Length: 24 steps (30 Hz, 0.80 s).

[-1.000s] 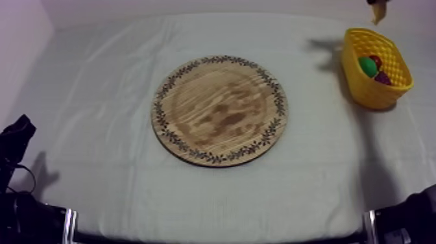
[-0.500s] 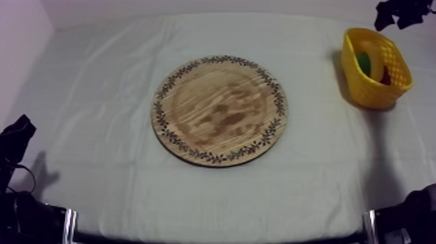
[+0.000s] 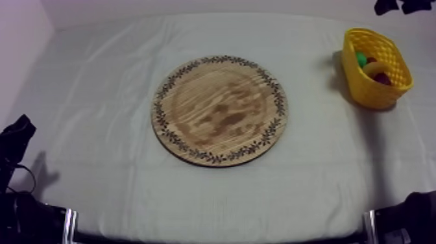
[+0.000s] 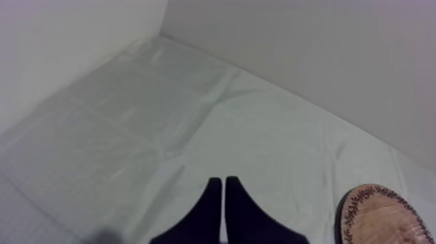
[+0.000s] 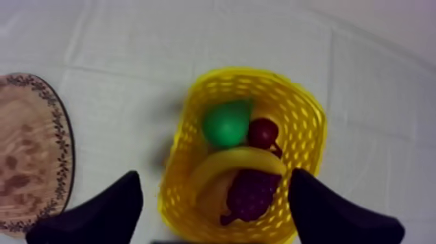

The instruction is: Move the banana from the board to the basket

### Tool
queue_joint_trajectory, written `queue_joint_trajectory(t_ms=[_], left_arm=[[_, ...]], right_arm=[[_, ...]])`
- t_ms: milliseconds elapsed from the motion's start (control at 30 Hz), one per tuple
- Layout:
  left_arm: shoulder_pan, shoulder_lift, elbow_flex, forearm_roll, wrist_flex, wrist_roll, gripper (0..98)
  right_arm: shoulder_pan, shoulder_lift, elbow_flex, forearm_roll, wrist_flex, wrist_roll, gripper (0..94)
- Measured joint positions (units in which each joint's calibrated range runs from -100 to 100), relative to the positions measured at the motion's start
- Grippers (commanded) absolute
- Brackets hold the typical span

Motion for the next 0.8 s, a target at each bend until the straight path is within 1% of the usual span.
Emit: queue_joint_trajectory(t_ms=[133,267,333,433,500,567,667,800], left_arm=[[0.0,0.0,0.0,0.00,0.0,0.0,0.1],[0.0,0.0,0.0,0.00,0.0,0.0,0.1],[0.0,0.0,0.0,0.00,0.0,0.0,0.1],[0.0,0.0,0.0,0.00,0.0,0.0,0.1],[0.0,0.0,0.0,0.00,0.0,0.0,0.1],[0.0,0.0,0.0,0.00,0.0,0.0,0.1],[0.0,0.0,0.0,0.00,0.0,0.0,0.1],[0.0,0.0,0.0,0.00,0.0,0.0,0.1]], right_arm=[[-0.2,-5.6,1.2,-1.9,-0.4,0.1,54.4],[-0.3,-11.1,5.0,-2.9,-3.7,-0.1,45.1],[-0.8,-13.8,7.4,-2.7,-5.5,-0.7,37.5],[-1.8,-17.9,11.3,-1.8,-7.9,-2.2,22.4],[-2.6,-20.8,14.2,-1.2,-9.1,-3.3,15.7],[-3.4,-23.8,17.0,-0.6,-10.3,-4.5,12.2],[-4.4,-28.1,22.3,-0.3,-13.3,-5.7,9.3],[-5.7,-34.8,30.3,-0.4,-17.9,-6.1,6.1]])
